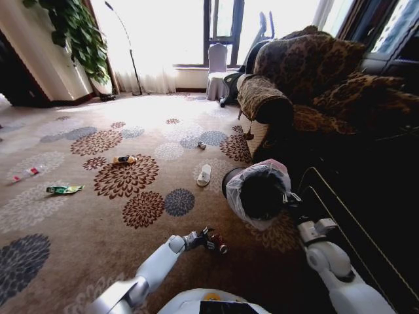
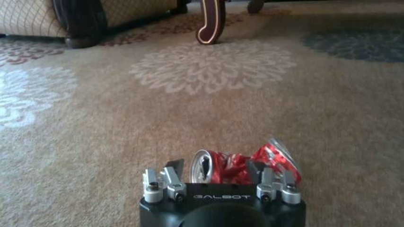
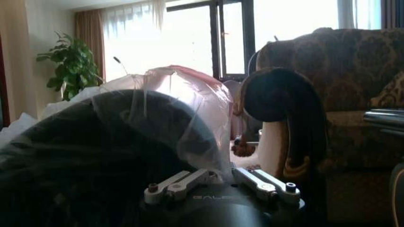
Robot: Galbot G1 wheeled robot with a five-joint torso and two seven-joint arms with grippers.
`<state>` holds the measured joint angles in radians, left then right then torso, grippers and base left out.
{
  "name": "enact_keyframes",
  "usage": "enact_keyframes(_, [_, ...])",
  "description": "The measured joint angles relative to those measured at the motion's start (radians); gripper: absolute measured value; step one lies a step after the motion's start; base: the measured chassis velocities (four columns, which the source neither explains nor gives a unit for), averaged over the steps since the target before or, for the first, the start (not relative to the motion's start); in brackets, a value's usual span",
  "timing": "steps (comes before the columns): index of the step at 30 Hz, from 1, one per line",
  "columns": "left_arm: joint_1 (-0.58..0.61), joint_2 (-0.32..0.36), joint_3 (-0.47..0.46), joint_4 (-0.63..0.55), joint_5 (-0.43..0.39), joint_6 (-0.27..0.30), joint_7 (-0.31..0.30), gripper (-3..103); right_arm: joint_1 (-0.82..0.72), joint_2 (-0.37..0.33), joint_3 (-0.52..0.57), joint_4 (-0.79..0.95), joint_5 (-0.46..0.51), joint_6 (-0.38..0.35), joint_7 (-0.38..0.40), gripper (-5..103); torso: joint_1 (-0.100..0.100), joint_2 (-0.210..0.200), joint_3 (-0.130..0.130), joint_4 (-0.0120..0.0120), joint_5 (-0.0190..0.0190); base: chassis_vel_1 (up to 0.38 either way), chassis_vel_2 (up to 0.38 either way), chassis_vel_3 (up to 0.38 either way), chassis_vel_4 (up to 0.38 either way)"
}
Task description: Pick up the trash from the ground and place it into the trash bin.
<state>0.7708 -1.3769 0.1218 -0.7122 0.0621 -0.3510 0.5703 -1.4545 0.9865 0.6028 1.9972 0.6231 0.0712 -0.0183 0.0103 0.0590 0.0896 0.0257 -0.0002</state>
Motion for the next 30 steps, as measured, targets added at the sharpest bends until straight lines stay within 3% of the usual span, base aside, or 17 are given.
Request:
enact_keyframes(2, [0.000, -0.007, -0.007, 0.017, 0.000, 0.000, 0.005, 53, 0.000, -0.001, 0.004, -0.003, 0.001, 0.001, 0.000, 0, 0.000, 0.000, 0.000, -0.0001, -0.0002, 0.000, 0.000, 0.000, 0.000])
enact_keyframes(4, [0.001, -0.007, -0.010, 0.019, -0.001, 0.000, 0.005, 53, 0.000, -0.001, 0.004, -0.003, 0.002, 0.001, 0.000, 0, 0.000, 0.000, 0.000, -0.0001, -0.0004, 0.000, 0.000, 0.000, 0.000])
enact_keyframes(7, [0.014, -0.002, -0.022, 0.008, -0.008, 0.000, 0.008, 38, 0.000, -0.001, 0.006, -0.005, 0.002, 0.002, 0.000, 0, 0.000, 0.000, 0.000, 0.0000, -0.0002, 0.000, 0.000, 0.000, 0.000])
enact_keyframes(8, [0.014, -0.002, -0.022, 0.008, -0.008, 0.000, 0.008, 38, 0.000, -0.001, 0.006, -0.005, 0.002, 0.002, 0.000, 0, 0.000, 0.000, 0.000, 0.0000, -0.0002, 0.000, 0.000, 0.000, 0.000])
enact_keyframes(13, [0.046, 0.031, -0.037, -0.040, -0.037, 0.013, 0.018, 27, 0.010, -0.003, 0.006, -0.010, 0.004, 0.002, 0.000, 0, 0.000, 0.000, 0.000, -0.0003, 0.0005, 0.000, 0.000, 0.000, 0.000])
enact_keyframes(14, [0.055, 0.040, -0.041, -0.056, -0.046, 0.017, 0.019, 23, 0.013, -0.003, 0.006, -0.013, 0.005, 0.003, 0.001, 0, 0.000, 0.000, 0.000, 0.0006, 0.0012, 0.000, 0.000, 0.000, 0.000])
enact_keyframes(16, [0.076, 0.058, -0.061, -0.103, -0.072, 0.027, 0.019, 15, 0.020, -0.001, 0.001, -0.016, 0.006, 0.003, 0.000, 0, 0.000, 0.000, 0.000, 0.0003, -0.0003, 0.000, 0.000, 0.000, 0.000])
enact_keyframes(25, [0.152, 0.108, -0.120, -0.238, -0.136, 0.045, 0.008, 10, 0.032, 0.010, -0.013, -0.026, 0.005, 0.003, 0.000, 0, 0.000, 0.000, 0.000, 0.0000, 0.0002, 0.000, 0.000, 0.000, 0.000])
enact_keyframes(29, [0.249, 0.150, -0.203, -0.421, -0.207, 0.075, -0.048, 10, 0.067, 0.012, -0.039, -0.067, 0.001, 0.008, 0.000, 0, 0.000, 0.000, 0.000, -0.0003, 0.0002, 0.000, 0.000, 0.000, 0.000])
enact_keyframes(30, [0.249, 0.150, -0.203, -0.421, -0.207, 0.075, -0.048, 10, 0.067, 0.012, -0.039, -0.067, 0.001, 0.008, 0.000, 0, 0.000, 0.000, 0.000, -0.0003, 0.0002, 0.000, 0.000, 0.000, 0.000])
